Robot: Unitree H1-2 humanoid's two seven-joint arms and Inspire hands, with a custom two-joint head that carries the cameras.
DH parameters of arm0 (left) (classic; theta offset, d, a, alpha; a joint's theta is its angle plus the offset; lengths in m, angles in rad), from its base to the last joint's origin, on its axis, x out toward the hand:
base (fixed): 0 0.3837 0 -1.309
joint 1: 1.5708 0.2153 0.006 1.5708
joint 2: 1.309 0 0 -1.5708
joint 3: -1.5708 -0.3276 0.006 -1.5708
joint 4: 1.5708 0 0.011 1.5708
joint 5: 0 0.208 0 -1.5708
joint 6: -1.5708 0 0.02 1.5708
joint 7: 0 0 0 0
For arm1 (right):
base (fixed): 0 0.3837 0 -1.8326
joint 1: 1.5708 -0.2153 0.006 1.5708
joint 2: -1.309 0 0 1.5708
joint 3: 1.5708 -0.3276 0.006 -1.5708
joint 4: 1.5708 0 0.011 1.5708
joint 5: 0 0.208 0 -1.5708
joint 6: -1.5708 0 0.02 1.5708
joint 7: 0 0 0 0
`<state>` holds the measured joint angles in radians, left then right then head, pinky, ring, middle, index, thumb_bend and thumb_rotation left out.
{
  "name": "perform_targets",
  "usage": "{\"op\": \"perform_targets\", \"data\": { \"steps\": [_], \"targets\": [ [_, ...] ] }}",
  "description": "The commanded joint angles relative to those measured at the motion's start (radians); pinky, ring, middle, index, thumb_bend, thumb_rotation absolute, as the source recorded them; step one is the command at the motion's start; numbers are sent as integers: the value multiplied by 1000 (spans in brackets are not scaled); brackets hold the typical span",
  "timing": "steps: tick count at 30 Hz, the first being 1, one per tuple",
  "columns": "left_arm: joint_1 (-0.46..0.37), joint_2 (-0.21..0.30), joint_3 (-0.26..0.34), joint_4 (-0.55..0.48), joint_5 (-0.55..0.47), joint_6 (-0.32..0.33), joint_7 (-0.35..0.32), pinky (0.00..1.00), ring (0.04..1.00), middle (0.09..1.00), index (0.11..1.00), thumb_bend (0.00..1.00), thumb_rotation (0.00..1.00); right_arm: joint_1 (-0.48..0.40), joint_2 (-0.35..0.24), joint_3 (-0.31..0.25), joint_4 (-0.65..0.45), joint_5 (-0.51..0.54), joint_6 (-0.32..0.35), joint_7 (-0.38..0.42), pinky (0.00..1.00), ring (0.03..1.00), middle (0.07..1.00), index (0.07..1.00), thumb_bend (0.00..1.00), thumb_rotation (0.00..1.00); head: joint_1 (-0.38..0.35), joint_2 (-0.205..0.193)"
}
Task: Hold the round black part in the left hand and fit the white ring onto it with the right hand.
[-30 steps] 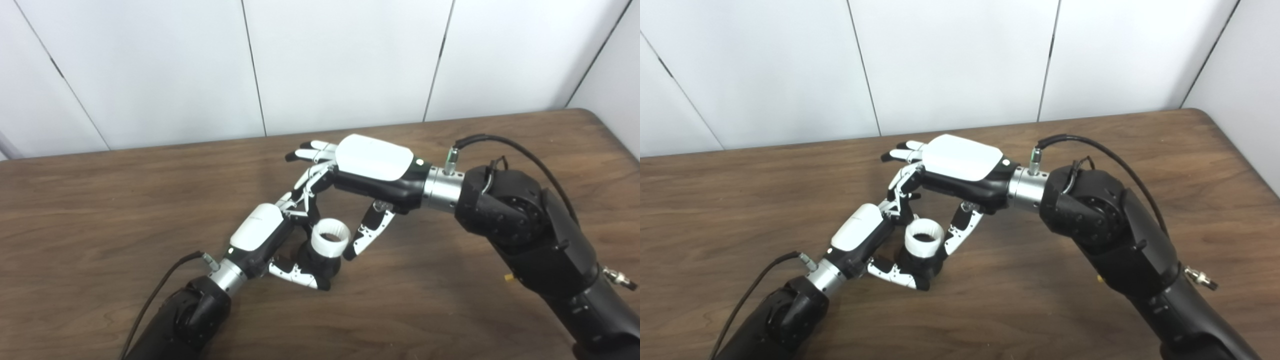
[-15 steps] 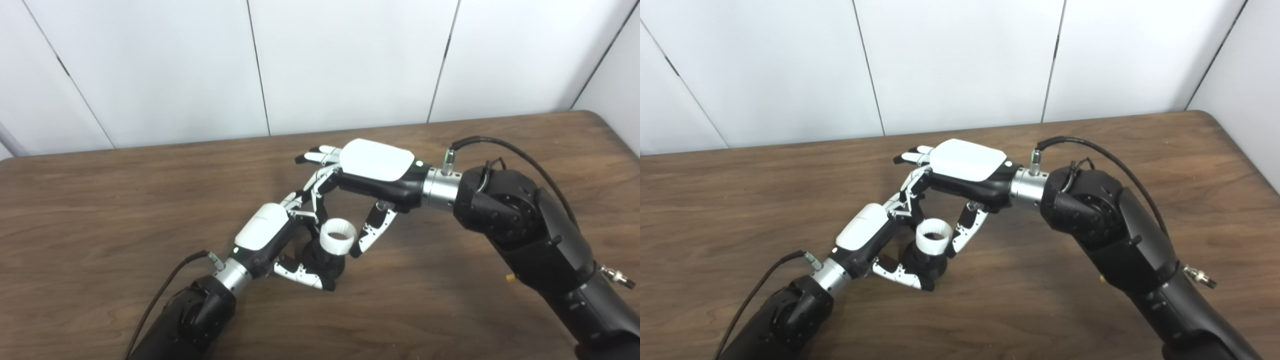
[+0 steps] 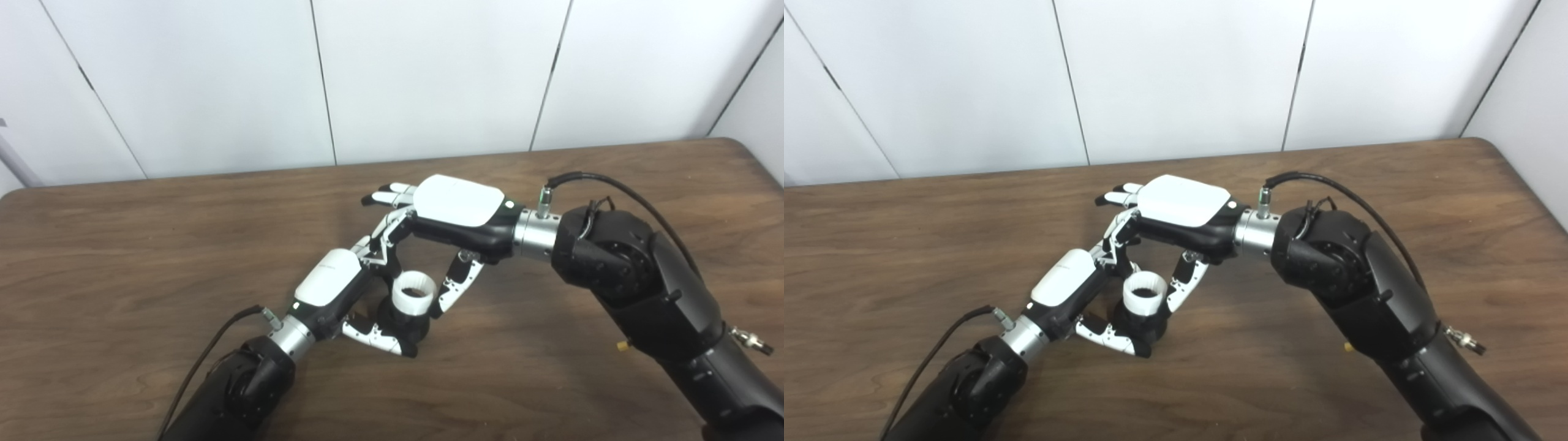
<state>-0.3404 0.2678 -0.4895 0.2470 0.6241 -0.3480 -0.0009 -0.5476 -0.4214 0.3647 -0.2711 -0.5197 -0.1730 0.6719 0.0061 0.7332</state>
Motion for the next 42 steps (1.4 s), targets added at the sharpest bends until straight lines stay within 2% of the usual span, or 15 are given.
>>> {"op": "perform_targets", "data": {
  "steps": [1, 8, 20, 31, 42],
  "targets": [
    [27, -2, -39, 12, 30, 2, -63, 1000, 952, 736, 481, 524, 59, -33, 9, -9, -20, 4, -25, -34, 1000, 981, 749, 480, 525, 136, 1, 1],
    [35, -2, -39, 2, 29, 4, -65, 1000, 961, 741, 481, 524, 60, -23, 12, -5, -28, -7, -17, -28, 1000, 994, 748, 480, 525, 135, 9, -5],
    [47, -5, -40, -2, 35, -1, -54, 1000, 944, 727, 481, 524, 60, -27, 3, -6, -6, -28, -73, -46, 1000, 1000, 756, 480, 525, 135, 13, -14],
    [48, -4, -38, -6, 25, -1, -63, 1000, 956, 730, 481, 524, 58, -24, 12, -13, 12, -65, -158, -118, 1000, 994, 739, 479, 525, 137, 11, -18],
    [48, -1, -38, -6, 26, -9, -65, 1000, 956, 731, 481, 524, 58, -13, 15, -8, 32, -120, -272, -203, 1000, 970, 730, 478, 525, 139, 13, -16]
  ]
}}
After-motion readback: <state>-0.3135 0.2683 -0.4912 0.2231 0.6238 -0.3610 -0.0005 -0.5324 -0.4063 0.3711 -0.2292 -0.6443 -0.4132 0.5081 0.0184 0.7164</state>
